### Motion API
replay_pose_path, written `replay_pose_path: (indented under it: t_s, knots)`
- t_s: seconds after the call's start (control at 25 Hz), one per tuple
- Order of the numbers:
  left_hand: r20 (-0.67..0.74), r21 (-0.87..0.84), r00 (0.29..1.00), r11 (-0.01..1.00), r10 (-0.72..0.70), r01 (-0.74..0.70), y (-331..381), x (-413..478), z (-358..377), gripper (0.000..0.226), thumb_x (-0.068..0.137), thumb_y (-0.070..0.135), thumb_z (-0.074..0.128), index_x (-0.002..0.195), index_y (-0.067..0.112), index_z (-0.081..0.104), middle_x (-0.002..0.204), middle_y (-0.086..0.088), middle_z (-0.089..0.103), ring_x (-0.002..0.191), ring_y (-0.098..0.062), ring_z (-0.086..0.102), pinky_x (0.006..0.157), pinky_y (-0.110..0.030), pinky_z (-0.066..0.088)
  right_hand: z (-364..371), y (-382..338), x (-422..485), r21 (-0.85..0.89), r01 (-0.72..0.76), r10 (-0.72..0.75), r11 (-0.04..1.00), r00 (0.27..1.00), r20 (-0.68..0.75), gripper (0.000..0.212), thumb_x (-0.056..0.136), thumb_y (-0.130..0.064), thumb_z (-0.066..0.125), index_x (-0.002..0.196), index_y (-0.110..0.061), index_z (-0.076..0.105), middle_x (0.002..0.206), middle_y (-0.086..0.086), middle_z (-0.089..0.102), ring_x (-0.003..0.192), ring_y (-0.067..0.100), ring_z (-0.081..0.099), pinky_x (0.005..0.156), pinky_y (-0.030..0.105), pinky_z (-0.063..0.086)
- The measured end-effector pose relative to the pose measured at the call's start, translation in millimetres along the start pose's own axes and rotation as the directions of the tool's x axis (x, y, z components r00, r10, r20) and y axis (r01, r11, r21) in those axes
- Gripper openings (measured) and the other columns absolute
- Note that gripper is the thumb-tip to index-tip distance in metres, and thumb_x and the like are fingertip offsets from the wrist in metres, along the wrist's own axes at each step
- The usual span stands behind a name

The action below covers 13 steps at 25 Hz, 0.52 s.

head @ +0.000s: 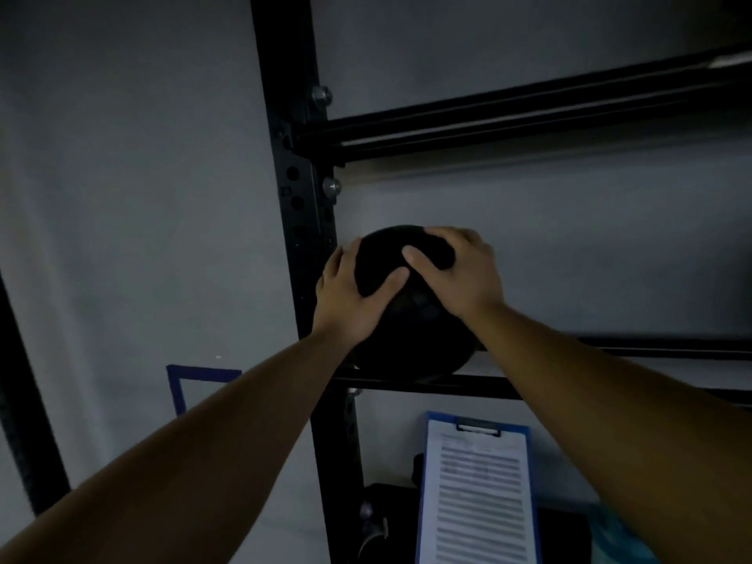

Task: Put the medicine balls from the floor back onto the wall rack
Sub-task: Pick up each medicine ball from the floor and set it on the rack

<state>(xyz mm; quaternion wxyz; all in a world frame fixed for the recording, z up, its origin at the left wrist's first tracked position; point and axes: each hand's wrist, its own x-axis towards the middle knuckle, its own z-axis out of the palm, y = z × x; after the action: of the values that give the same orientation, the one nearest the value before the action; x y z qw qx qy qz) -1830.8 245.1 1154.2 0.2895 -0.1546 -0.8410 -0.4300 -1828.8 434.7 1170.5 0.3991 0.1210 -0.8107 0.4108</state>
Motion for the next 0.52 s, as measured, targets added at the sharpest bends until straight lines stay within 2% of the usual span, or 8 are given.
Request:
replay_pose_path:
  t_s: [0.08, 0.2, 0.28, 0.4, 0.52]
  knots:
    - [-0.012, 0.07, 0.993, 0.99, 0.121, -0.119, -15, 22, 13, 0.109, 0.074, 0.095, 0.052, 0.165, 0.04, 0.029, 0.174, 0.0, 0.025, 0.159, -0.031, 0.024, 0.126, -0.051, 0.026, 11, 22, 28, -0.017, 0.055, -0.054, 0.998, 0.998, 0.018, 0.063, 0.082, -0.081, 0.051, 0.127, -0.04, 0.067, 0.134, -0.007, 0.06, 0.125, 0.02, 0.054, 0.102, 0.046, 0.049]
    - [0.069, 0.202, 0.941, 0.92, 0.33, -0.337, -23, 46, 37, 0.098, 0.079, 0.086, 0.056, 0.162, 0.035, 0.04, 0.171, 0.003, 0.034, 0.157, -0.024, 0.028, 0.126, -0.042, 0.026, 14, 72, 38, 0.151, -0.061, 0.076, 0.987, 0.992, -0.101, 0.055, 0.083, -0.077, 0.056, 0.115, -0.036, 0.075, 0.122, -0.009, 0.07, 0.114, 0.013, 0.064, 0.102, 0.042, 0.052]
    - [0.073, 0.16, 0.937, 0.924, 0.34, -0.348, -30, 67, 46, 0.094, 0.078, 0.084, 0.056, 0.158, 0.035, 0.047, 0.167, 0.004, 0.042, 0.154, -0.019, 0.035, 0.127, -0.04, 0.029, 23, 89, 50, 0.179, -0.082, 0.103, 0.98, 0.988, -0.115, 0.045, 0.082, -0.077, 0.058, 0.104, -0.043, 0.076, 0.116, -0.012, 0.072, 0.108, 0.009, 0.067, 0.1, 0.04, 0.053]
    - [0.049, 0.106, 0.952, 0.947, 0.301, -0.304, -37, 92, 45, 0.091, 0.079, 0.083, 0.057, 0.155, 0.034, 0.052, 0.161, 0.001, 0.05, 0.149, -0.02, 0.044, 0.123, -0.045, 0.036, 31, 85, 79, 0.177, -0.084, 0.099, 0.981, 0.992, -0.077, 0.034, 0.08, -0.079, 0.057, 0.09, -0.051, 0.073, 0.109, -0.017, 0.074, 0.102, 0.005, 0.068, 0.096, 0.036, 0.055]
    - [0.064, 0.104, 0.947, 0.942, 0.313, -0.319, -38, 75, 44, 0.089, 0.081, 0.08, 0.06, 0.157, 0.033, 0.05, 0.164, 0.0, 0.046, 0.152, -0.019, 0.04, 0.126, -0.042, 0.032, 28, 86, 62, 0.149, -0.055, 0.071, 0.987, 0.992, -0.104, 0.043, 0.083, -0.079, 0.054, 0.1, -0.045, 0.075, 0.111, -0.012, 0.072, 0.104, 0.009, 0.066, 0.096, 0.038, 0.055]
